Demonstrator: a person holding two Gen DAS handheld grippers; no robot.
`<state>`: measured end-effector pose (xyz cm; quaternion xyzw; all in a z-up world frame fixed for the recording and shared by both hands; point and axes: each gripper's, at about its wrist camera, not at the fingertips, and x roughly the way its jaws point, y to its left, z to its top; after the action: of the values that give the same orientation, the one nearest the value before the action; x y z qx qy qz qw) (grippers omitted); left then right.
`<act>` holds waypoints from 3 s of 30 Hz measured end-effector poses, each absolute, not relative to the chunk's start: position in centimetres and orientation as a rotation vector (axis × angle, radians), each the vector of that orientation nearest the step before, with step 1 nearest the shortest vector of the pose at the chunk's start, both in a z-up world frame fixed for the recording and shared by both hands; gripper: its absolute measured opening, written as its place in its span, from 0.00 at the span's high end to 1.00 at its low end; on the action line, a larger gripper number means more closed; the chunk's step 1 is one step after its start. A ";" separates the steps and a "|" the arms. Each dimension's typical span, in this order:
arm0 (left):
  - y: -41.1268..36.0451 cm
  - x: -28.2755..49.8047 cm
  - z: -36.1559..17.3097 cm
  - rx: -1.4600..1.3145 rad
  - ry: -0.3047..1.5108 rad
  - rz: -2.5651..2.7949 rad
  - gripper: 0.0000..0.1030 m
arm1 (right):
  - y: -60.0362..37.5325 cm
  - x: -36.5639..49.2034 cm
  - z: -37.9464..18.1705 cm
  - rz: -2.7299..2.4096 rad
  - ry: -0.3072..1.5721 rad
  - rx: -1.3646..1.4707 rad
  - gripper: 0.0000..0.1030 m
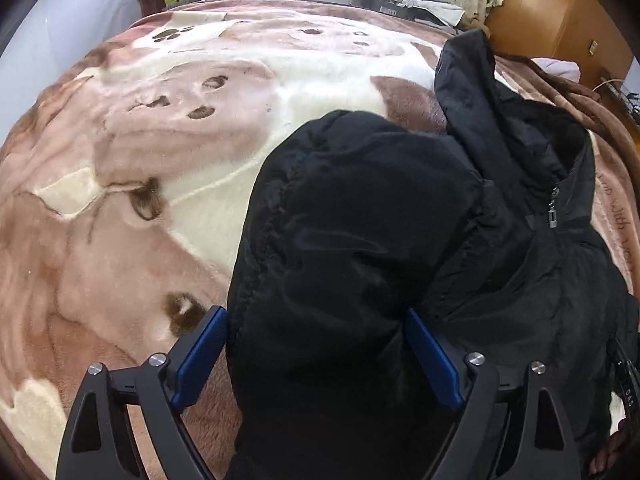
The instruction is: Fold large clothes
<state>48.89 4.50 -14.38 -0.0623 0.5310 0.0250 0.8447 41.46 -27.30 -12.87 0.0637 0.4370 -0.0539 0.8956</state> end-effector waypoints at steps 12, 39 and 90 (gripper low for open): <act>4.3 48.2 -14.7 -0.148 1.121 0.084 0.09 | -27.5 42.1 -13.6 -0.108 0.964 0.091 0.92; -15.1 35.0 -2.6 -0.109 0.979 -0.302 0.10 | -60.3 19.2 -5.4 -0.599 0.673 0.485 0.32; -1.2 34.3 -8.5 -0.329 1.043 -0.190 0.10 | -29.3 35.9 -3.1 0.183 0.740 0.197 0.95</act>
<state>34.28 -1.16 -8.51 -0.1560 0.4949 -0.0900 0.8501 35.94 -29.29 -3.09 0.0959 0.3603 0.0892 0.9236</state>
